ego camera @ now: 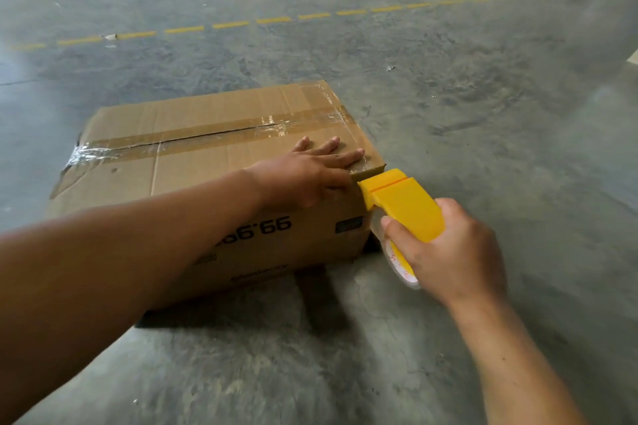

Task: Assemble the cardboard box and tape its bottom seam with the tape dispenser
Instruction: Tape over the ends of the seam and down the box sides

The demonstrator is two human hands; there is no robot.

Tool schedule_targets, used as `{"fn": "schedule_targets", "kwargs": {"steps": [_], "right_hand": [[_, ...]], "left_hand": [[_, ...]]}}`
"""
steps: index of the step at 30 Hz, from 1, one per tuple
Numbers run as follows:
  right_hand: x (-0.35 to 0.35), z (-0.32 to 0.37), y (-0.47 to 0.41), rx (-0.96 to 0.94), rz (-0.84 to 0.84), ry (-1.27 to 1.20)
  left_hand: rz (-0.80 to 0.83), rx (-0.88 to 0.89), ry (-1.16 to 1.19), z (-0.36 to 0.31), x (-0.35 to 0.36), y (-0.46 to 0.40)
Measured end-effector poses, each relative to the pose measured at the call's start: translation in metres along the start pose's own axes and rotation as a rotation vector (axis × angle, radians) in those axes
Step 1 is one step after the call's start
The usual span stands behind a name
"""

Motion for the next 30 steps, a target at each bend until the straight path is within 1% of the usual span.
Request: {"fn": "schedule_targets", "kwargs": {"steps": [3, 5, 8, 11, 14, 16, 20, 22, 24, 26, 28, 30], "right_hand": [[-0.013, 0.008, -0.005, -0.027, -0.103, -0.025], [-0.019, 0.019, -0.01, -0.064, -0.148, -0.055], [-0.023, 0.042, -0.023, -0.135, -0.156, -0.102], [-0.02, 0.069, -0.04, -0.221, -0.148, -0.095], [-0.01, 0.097, -0.057, -0.261, -0.158, -0.139], [0.0, 0.12, -0.064, -0.302, -0.154, -0.182], [0.028, 0.153, -0.063, -0.393, -0.1, -0.29], [0.045, 0.161, -0.058, -0.414, -0.054, -0.346], [0.06, 0.169, -0.058, -0.425, -0.022, -0.396], [0.072, 0.178, -0.065, -0.446, 0.0, -0.42], [0.08, 0.187, -0.076, -0.467, 0.024, -0.412], [0.082, 0.191, -0.089, -0.463, 0.046, -0.404]], "left_hand": [[-0.173, -0.108, 0.206, 0.004, -0.004, 0.003], [-0.224, -0.192, 0.271, 0.008, -0.009, 0.004], [-0.199, -0.285, 0.303, 0.023, -0.013, 0.003], [-0.151, -0.404, 0.233, 0.057, -0.014, 0.014], [-0.111, -0.553, 0.169, 0.094, -0.019, 0.049], [-0.127, -0.696, 0.181, 0.124, -0.023, 0.084], [-0.217, -1.063, 0.215, 0.179, -0.026, 0.165], [-0.297, -1.182, 0.321, 0.191, -0.024, 0.199], [-0.379, -1.224, 0.485, 0.197, -0.018, 0.221], [-0.474, -1.23, 0.662, 0.196, -0.013, 0.232], [-0.558, -1.243, 0.78, 0.191, -0.009, 0.231], [-0.596, -1.238, 0.863, 0.182, -0.008, 0.219]]}}
Point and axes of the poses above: each hand's wrist, its own y-axis away from the middle knuckle, its own x-axis out of the palm, z = x × y, the point moved 3 cm from there along -y, towards the middle knuckle, and after that the axes turned 9 degrees about y, right-handed, at the moved point
